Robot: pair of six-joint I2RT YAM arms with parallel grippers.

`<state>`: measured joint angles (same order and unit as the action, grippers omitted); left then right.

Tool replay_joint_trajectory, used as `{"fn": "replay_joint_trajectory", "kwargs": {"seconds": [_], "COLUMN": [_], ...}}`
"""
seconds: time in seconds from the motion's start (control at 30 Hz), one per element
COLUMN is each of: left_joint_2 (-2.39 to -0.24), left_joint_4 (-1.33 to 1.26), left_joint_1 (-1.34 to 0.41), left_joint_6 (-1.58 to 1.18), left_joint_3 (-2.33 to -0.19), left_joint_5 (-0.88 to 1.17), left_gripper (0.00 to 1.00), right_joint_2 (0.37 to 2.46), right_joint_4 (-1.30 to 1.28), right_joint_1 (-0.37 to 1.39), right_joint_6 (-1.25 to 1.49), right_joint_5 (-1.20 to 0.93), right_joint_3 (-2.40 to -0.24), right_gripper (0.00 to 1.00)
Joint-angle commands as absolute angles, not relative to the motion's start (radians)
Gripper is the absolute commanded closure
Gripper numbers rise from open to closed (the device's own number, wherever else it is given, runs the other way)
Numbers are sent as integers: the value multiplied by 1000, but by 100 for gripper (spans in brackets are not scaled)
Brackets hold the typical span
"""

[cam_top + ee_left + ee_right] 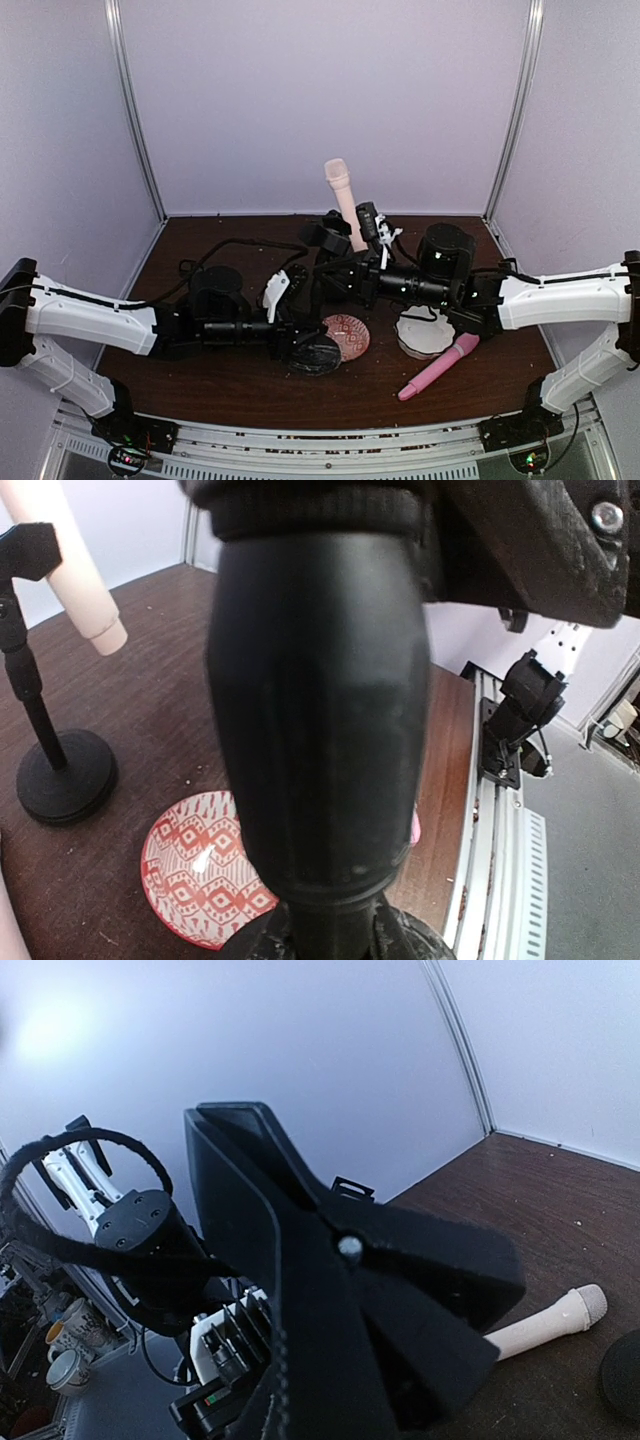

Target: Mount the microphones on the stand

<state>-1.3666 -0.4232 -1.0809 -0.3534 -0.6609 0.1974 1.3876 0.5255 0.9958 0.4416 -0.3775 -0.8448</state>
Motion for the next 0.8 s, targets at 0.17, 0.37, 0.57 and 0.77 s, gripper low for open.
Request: {"fn": "replay_joint_trajectory", "kwargs": {"seconds": [0.17, 0.37, 0.57, 0.77], "left_joint_2": [-1287, -1307, -1377, -1401], "left_joint_4": [-621, -648, -672, -642], "left_joint_1": [-1075, -1074, -1074, -1074], "left_joint_6": [-320, -325, -353, -359], "left_joint_3": [-655, -658, -698, -721], "left_joint_5": [155, 252, 375, 382], "left_gripper": [100, 100, 100, 100], "right_joint_2": [1293, 1255, 1291, 1365], "right_joint_4": [466, 480, 541, 588], "right_joint_1": [1001, 999, 1001, 1001], "right_joint_6": [394, 329, 346, 376], "right_joint_5": [-369, -457, -499, -550], "right_joint_3": [-785, -756, -774, -828], "right_gripper": [29, 13, 12, 14]}}
